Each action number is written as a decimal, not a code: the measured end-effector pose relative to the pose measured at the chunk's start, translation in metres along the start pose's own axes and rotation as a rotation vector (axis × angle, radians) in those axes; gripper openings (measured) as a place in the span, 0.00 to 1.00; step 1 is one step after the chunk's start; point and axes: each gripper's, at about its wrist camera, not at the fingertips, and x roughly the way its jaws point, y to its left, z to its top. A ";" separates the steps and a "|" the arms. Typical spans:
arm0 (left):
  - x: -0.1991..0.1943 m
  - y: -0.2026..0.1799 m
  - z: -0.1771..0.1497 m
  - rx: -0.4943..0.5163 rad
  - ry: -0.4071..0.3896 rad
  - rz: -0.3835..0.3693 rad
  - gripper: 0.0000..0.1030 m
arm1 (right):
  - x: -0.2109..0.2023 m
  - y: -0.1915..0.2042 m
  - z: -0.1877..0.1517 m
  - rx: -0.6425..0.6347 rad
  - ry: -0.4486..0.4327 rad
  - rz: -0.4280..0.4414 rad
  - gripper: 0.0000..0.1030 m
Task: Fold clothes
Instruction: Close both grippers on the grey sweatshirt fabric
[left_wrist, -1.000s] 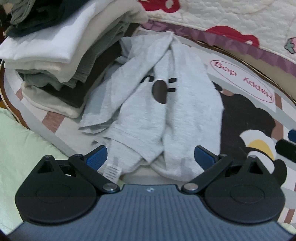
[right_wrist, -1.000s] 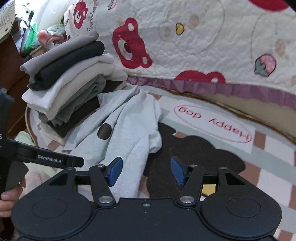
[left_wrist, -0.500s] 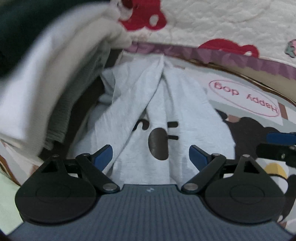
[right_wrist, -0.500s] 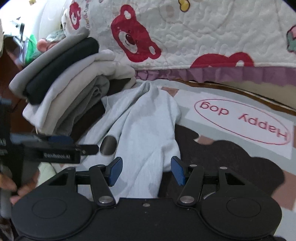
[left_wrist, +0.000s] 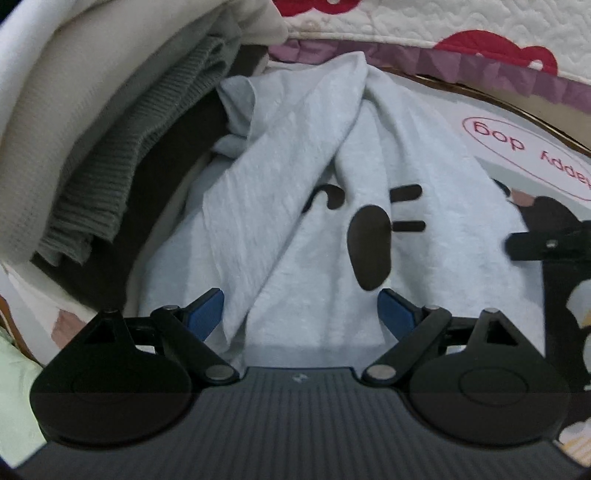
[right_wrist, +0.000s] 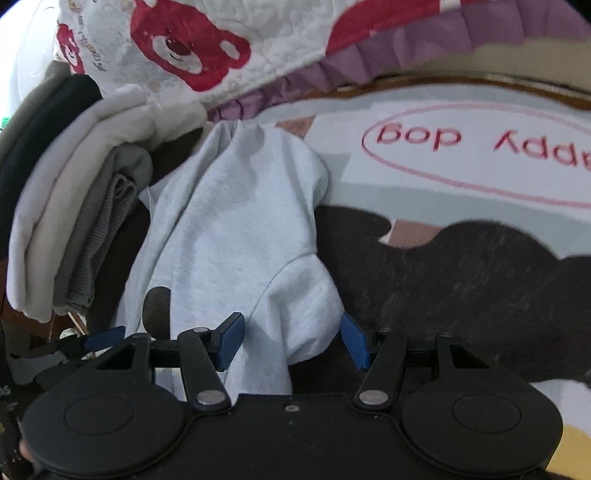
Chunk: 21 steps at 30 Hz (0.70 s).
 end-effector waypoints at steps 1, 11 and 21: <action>0.001 0.000 0.000 -0.001 0.000 -0.001 0.89 | 0.004 -0.001 -0.002 0.006 0.000 0.002 0.62; 0.011 -0.005 -0.003 0.032 0.000 -0.024 0.54 | 0.022 0.032 -0.020 -0.206 -0.122 0.000 0.23; -0.056 -0.008 0.002 0.073 -0.194 -0.239 0.09 | -0.088 0.061 -0.036 -0.400 -0.453 -0.297 0.12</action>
